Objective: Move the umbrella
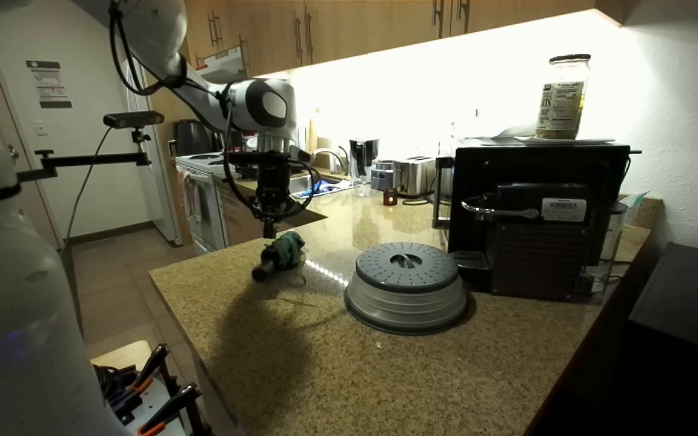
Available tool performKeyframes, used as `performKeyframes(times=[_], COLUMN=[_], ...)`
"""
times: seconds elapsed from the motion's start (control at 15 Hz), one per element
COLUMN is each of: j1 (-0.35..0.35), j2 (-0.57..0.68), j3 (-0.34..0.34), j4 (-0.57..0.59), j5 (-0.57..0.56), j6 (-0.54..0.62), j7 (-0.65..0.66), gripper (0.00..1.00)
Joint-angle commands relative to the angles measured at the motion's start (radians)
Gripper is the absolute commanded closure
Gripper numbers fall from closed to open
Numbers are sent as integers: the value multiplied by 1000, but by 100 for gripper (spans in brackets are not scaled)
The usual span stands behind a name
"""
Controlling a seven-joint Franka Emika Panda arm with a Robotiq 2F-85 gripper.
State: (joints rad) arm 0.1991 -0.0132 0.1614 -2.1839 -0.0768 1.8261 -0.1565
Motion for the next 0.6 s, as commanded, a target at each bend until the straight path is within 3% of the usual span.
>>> performKeyframes(times=[0.0,0.53], j1=[16,93], j2=[-9,-23], j3=[32,118], j4=[-9,-5], j5=[18,84], j6=[7,7], j7=[16,10], gripper=[57,5])
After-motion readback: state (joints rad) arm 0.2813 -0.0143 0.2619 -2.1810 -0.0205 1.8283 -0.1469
